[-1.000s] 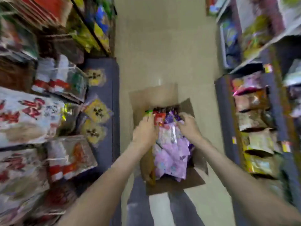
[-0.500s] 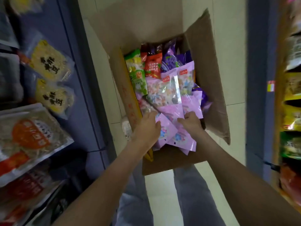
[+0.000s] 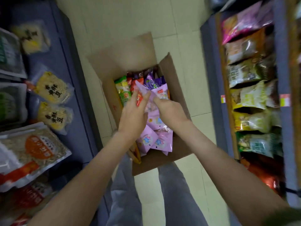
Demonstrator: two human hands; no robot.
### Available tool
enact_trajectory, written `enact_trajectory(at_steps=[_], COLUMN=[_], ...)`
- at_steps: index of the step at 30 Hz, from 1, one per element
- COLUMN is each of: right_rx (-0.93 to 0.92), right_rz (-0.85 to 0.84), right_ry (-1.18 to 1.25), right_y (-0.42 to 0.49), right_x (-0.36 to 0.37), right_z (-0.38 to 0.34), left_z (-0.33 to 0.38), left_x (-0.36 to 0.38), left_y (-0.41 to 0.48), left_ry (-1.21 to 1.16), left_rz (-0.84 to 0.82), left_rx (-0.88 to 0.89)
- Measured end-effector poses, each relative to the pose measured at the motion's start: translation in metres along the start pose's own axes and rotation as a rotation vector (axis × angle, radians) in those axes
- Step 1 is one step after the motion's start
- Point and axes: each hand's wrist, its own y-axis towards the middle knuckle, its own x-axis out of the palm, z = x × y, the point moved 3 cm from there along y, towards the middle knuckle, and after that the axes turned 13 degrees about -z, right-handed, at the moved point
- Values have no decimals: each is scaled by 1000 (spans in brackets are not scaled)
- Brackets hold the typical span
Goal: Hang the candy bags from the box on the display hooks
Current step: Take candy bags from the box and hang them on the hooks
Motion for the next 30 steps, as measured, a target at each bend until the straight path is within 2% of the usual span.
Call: enact_trajectory(at_steps=[2,5,9,11,15,18,22,26,30], right_rx=[-51,-128,-282,-375,-539,-552,-630,-752,-878], right_rz=[31,71,250,340,419,417,407,432,486], right_ry=[-178,-305,-454,-379,189,403,296,60,58], right_y=[-35,-94,-157,-185,-229,-235,-240,-261,-292], right_x=[-51,-124,-197,-233,-301,-338,-378,-398,-406], right_z=[-16,-45,-92,-116,-157,-180,-233,-305,-364], left_z=[19,51,92,100,98,89,74,61,48], left_x=[-42,-102,-176,-213,-277,-315,-356,-384,-403], left_y=[-11,-37,-88,-119,-188,-238,-297,-349,-400], left_ry=[48,112,165,118,-71,-330,-501,-573,-622], left_rz=[53,60,65,153,425,576,755,903,1079], left_rx=[33,54,77,-10,-61,-86,-127,-147,-168])
